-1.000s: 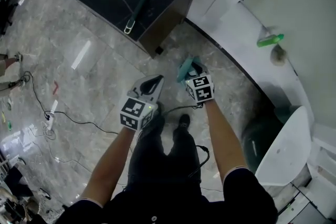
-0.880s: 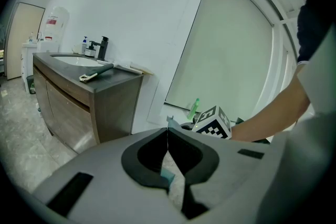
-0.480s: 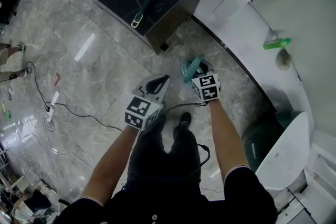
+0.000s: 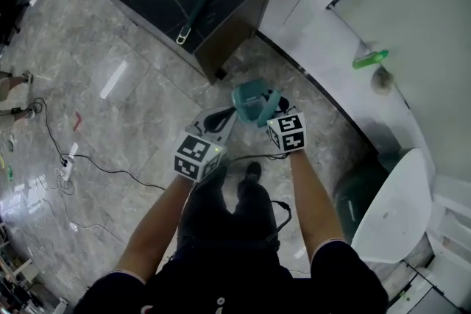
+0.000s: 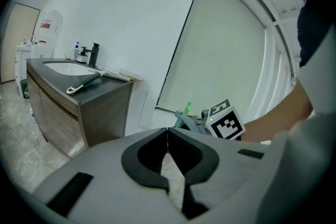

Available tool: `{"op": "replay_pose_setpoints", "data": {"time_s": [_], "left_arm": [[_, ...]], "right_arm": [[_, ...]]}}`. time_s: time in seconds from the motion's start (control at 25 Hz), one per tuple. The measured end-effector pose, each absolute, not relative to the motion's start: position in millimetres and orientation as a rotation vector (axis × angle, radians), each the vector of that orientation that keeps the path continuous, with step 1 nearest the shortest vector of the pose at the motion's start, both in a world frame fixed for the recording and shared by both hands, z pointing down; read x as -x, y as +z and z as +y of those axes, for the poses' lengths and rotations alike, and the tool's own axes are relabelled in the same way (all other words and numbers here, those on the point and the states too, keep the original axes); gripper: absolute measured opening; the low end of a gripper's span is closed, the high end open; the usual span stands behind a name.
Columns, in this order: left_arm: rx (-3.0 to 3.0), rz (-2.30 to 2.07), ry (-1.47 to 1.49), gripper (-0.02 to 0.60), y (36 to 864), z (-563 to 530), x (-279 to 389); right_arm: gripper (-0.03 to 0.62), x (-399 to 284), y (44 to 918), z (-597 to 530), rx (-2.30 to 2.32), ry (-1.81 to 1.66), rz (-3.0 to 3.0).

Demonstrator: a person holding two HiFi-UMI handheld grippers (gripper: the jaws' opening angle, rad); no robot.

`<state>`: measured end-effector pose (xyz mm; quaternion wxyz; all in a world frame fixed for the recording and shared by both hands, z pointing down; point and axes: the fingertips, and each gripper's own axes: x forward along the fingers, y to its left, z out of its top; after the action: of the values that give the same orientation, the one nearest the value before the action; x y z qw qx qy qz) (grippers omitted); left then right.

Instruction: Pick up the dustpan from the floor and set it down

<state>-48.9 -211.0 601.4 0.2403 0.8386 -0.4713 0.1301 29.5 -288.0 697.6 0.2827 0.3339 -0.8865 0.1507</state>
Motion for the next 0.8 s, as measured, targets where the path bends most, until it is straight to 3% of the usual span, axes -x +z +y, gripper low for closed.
{"op": "replay_pose_setpoints", "data": {"time_s": [0.8], "left_arm": [[-2.569,-1.412,0.156,0.014,400,-186,23]], "right_arm": [[0.092,-48,410,-243,-1.065,0.183,-2.701]]}}
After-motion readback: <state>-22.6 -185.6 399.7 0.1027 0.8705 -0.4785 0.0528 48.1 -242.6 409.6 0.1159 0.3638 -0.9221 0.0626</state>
